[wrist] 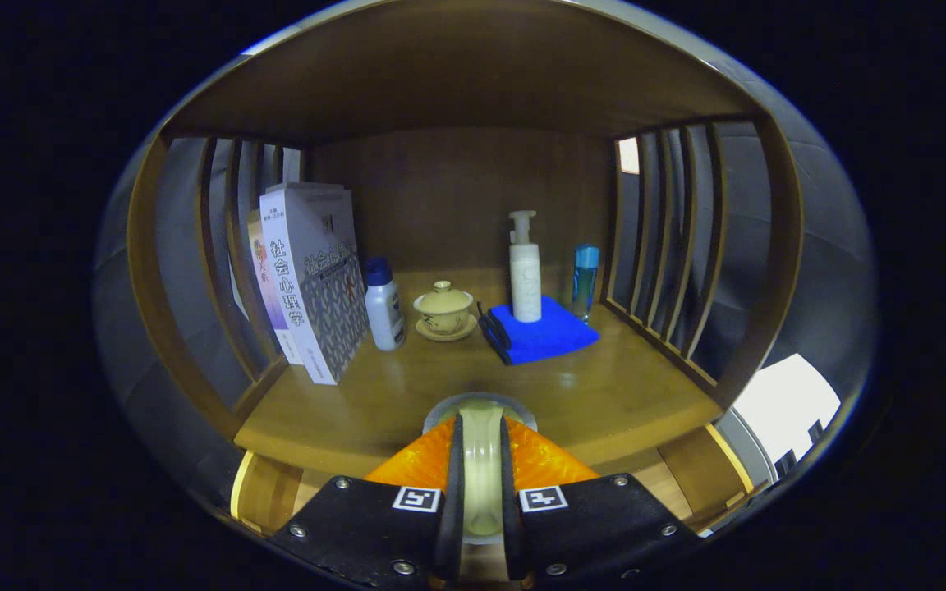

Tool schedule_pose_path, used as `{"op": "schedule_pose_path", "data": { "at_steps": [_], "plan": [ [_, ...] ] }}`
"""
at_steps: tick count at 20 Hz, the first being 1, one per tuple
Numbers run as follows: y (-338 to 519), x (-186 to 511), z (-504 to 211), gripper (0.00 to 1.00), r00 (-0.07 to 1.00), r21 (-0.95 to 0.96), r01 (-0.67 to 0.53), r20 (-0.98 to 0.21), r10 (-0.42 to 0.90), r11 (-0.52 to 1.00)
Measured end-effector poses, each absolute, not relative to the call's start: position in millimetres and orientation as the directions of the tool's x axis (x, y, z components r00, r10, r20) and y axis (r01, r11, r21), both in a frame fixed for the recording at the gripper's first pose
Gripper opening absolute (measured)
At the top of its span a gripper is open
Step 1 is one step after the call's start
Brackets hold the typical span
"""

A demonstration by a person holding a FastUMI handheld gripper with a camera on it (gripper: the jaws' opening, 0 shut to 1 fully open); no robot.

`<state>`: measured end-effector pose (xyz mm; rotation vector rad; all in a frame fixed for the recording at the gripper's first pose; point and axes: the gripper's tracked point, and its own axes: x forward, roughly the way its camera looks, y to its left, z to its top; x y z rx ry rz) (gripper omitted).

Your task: Pull open the drawer, take out the items inside it, and place them on the countertop above the cabinet.

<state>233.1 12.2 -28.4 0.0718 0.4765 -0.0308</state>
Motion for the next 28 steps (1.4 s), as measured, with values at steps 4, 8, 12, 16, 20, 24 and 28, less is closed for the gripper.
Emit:
{"op": "schedule_pose_path", "data": {
  "at_steps": [4,8,12,16,20,24,28],
  "plan": [
    [14.9,264.8,-22.7,0.21,0.889,0.05,0.028,-0.457,-0.002,0.998],
    [12.6,287.3,-33.7,0.21,0.874,0.043,0.006,-0.485,0.016,0.999],
    [15.7,299.5,-47.0,0.23,0.863,0.031,-0.041,-0.502,0.051,0.999],
    [9.2,300.5,-39.9,0.42,0.886,0.03,-0.028,-0.462,0.039,0.999],
    [7.7,288.7,-18.9,0.97,0.924,0.093,-0.016,-0.379,0.05,0.996],
    [-2.2,259.7,7.0,0.97,0.958,0.076,-0.016,-0.285,0.037,0.997],
    [-5.7,220.8,26.4,0.96,0.981,0.064,-0.025,-0.191,0.037,0.998]
  ]
}}
